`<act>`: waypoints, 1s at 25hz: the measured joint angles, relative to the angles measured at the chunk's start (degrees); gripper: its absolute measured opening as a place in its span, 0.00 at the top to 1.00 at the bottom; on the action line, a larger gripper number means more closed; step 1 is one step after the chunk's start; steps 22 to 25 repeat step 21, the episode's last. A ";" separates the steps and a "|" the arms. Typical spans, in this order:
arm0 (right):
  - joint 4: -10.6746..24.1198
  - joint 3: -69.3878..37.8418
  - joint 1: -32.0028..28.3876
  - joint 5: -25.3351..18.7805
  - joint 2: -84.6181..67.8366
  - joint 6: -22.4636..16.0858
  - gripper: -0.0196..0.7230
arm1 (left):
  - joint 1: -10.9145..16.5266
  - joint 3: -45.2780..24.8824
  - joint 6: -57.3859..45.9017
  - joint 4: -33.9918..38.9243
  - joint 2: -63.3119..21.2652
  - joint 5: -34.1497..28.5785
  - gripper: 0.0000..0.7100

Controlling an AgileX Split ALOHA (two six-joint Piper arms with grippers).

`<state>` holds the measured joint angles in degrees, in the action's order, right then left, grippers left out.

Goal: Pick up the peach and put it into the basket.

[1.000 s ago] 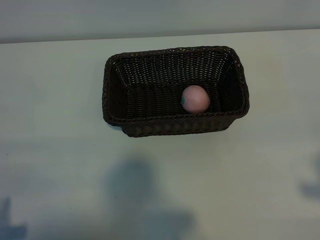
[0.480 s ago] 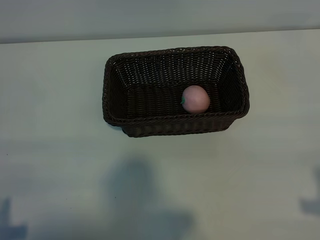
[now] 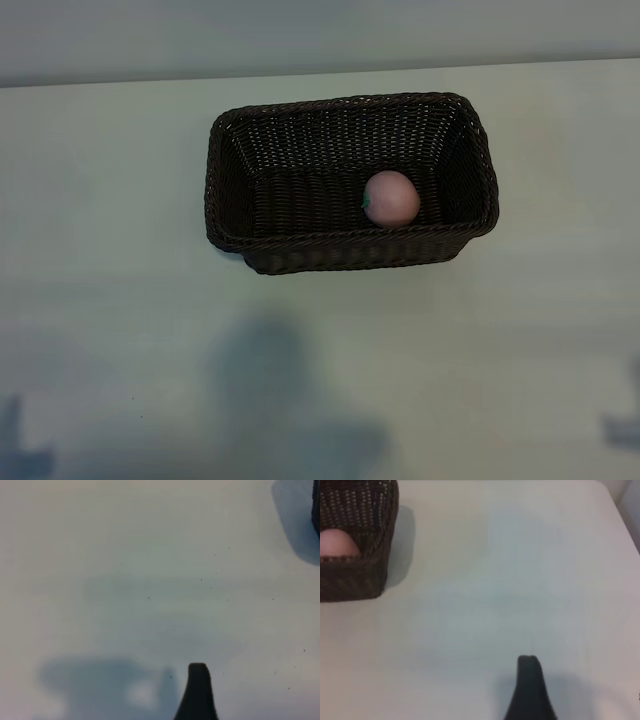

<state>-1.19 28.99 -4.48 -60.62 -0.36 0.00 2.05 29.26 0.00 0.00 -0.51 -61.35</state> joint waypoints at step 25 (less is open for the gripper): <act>-2.67 -0.92 0.00 -0.41 0.00 2.75 0.46 | 0.00 0.00 0.00 0.00 0.00 0.00 0.16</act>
